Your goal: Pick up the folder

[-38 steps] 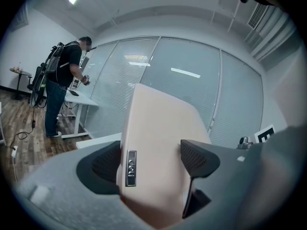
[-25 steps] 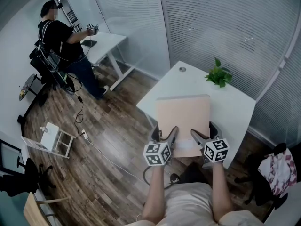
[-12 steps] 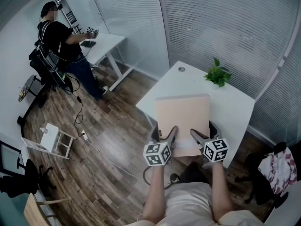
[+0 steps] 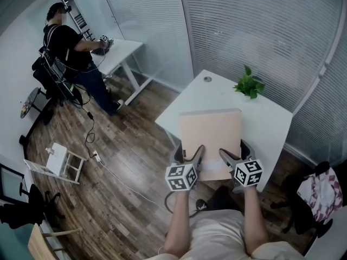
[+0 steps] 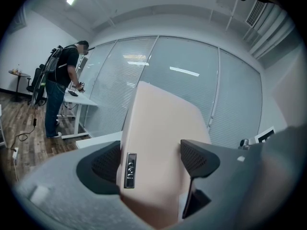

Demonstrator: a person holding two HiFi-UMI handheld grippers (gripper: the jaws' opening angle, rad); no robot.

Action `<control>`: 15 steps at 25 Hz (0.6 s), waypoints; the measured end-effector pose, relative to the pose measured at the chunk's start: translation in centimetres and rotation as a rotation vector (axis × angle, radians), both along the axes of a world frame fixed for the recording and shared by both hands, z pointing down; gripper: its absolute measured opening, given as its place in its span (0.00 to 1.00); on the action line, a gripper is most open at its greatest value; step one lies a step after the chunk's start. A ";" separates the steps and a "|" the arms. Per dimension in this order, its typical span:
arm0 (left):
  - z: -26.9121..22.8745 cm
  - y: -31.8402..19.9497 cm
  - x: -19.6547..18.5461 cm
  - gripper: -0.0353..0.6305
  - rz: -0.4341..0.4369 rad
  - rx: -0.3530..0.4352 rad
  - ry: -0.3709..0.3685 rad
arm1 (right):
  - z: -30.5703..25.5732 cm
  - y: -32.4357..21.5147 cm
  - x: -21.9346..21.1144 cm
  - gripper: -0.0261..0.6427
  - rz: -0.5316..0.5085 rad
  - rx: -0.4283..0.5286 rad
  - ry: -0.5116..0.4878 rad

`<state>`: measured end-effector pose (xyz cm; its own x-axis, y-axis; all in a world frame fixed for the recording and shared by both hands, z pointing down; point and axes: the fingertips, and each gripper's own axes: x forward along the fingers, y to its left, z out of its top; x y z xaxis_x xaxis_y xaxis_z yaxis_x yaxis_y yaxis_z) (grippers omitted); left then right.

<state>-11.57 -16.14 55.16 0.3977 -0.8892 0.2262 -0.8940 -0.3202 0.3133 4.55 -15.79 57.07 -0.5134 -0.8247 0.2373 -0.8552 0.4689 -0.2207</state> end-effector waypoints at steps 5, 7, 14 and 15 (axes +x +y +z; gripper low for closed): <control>0.1 0.1 0.7 0.62 0.009 -0.005 0.001 | 0.1 0.3 0.7 0.68 0.008 0.001 -0.005; 0.1 0.0 1.0 0.62 0.011 -0.007 0.000 | 0.2 0.2 1.0 0.68 0.010 -0.001 -0.007; 0.2 -0.4 2.1 0.62 0.020 -0.008 -0.002 | 0.4 -0.1 2.1 0.68 0.014 -0.005 -0.005; 0.2 -0.4 2.2 0.62 0.022 -0.008 -0.002 | 0.3 -0.2 2.2 0.68 0.014 -0.004 -0.004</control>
<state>-9.34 -16.58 55.31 0.4166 -0.8784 0.2344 -0.8876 -0.3373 0.3138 6.76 -16.00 57.39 -0.5026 -0.8309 0.2387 -0.8609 0.4556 -0.2265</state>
